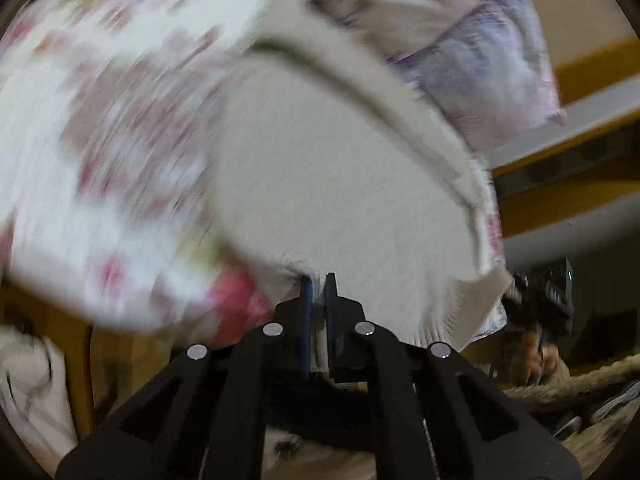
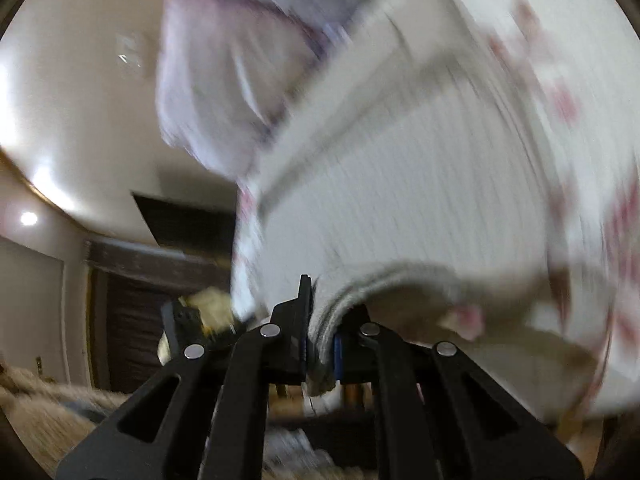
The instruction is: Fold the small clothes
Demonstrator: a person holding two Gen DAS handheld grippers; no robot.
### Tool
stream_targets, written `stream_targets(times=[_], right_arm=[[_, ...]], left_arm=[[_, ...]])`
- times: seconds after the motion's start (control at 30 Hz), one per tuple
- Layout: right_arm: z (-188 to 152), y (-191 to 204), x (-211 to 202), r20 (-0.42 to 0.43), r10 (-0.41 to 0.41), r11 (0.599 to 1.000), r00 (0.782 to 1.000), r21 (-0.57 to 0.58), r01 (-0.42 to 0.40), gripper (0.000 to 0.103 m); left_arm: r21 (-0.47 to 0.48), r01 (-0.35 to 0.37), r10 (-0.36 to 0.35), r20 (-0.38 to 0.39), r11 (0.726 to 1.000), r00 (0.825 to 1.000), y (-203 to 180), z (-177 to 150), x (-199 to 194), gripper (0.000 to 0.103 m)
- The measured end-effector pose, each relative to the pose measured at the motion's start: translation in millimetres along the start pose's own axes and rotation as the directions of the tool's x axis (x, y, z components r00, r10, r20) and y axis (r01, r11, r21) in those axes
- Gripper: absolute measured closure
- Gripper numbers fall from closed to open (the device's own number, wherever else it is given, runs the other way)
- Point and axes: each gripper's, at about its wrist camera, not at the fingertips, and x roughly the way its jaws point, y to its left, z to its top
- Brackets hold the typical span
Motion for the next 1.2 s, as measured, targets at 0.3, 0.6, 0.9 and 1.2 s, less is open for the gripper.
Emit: stream_targets(times=[0.3,0.6,0.9,1.2], right_arm=[[168,14,20,0.358,-0.094,0.995,0.929,0.02,0.093,0.08],[148,-17,30,0.277,-0.229,0.972,0.933,0.118,0.203,0.025],[130,-40,17,0.258,-0.221,0.966,0.941,0.188,0.176,0.025],[131,-41,-36,0.347,-0.269,0.961,0.899,0.159,0.226,0.025]], left_arm=[[0.062,-0.047,0.023,0.33,0.997,0.944,-22,218,15,0.084],[0.007,-0.134,0.133,0.114,0.991,0.985,33,210,60,0.032],[-0.15,0.025,-0.01,0.103,0.988,0.995,46,202,95,0.088],[-0.022,0.476,-0.474,0.059,0.879,0.879,-144,211,141,0.09]])
